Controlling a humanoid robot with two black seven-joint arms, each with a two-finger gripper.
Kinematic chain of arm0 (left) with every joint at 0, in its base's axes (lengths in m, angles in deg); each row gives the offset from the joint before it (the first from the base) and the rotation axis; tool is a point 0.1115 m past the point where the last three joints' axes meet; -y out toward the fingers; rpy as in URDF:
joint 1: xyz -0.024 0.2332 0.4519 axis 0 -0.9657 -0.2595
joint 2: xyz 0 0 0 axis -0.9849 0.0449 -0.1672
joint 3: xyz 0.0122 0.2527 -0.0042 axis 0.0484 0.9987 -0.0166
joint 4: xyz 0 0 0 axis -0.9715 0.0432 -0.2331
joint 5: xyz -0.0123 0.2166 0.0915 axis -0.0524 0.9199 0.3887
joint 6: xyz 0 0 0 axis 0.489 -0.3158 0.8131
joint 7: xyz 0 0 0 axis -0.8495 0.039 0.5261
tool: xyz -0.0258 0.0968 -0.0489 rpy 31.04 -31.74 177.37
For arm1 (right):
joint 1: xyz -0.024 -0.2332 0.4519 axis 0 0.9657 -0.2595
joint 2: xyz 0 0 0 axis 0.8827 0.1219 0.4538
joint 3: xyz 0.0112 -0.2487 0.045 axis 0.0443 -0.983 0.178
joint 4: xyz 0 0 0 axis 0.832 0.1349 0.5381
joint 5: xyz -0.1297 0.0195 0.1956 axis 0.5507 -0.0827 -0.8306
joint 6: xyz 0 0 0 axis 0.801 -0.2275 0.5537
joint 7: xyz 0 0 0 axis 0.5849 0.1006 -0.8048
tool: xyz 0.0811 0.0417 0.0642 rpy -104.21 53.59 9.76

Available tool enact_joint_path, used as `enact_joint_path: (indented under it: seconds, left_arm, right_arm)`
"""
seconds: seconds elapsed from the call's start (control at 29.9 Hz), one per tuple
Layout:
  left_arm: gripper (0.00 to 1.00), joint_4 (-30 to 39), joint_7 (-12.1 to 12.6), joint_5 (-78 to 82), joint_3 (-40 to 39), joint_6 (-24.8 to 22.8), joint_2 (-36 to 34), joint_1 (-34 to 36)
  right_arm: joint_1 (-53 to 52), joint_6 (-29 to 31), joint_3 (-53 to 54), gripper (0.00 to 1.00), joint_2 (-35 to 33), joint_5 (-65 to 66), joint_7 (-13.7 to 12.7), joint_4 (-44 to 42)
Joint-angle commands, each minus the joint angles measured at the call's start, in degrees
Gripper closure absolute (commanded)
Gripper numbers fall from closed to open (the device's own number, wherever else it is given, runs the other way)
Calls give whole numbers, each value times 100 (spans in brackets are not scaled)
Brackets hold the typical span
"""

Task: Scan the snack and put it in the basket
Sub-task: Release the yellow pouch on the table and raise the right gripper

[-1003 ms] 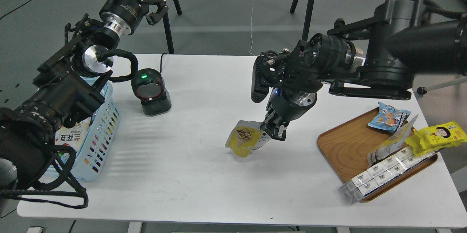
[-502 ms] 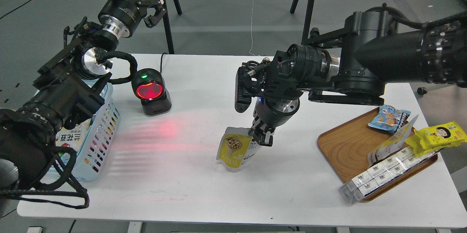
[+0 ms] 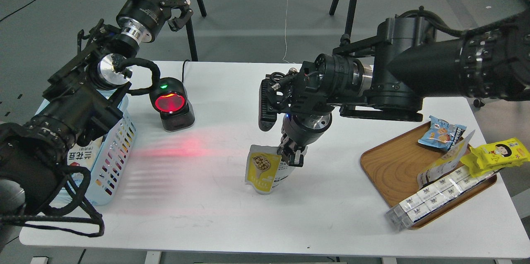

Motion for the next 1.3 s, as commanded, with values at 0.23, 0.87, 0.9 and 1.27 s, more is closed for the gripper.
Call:
enact_joint_path:
  seconds: [0.23, 0.87, 0.9, 1.27]
  left_arm:
    - [0, 9, 11, -8, 1, -4, 1, 1]
    - [0, 18, 72, 0, 18, 5, -61, 89]
    - [0, 27, 81, 0, 18, 5, -61, 98]
    - [0, 80, 90, 18, 36, -62, -70, 168]
  right_arm:
    - [-148, 35, 1, 85, 2, 17, 0, 24]
    - [-807, 281, 677, 8, -1702, -1687, 0, 674]
    - [-807, 290, 747, 6, -1886, -1810, 0, 674]
    - [-351, 436, 1696, 4, -3785, -3181, 0, 315]
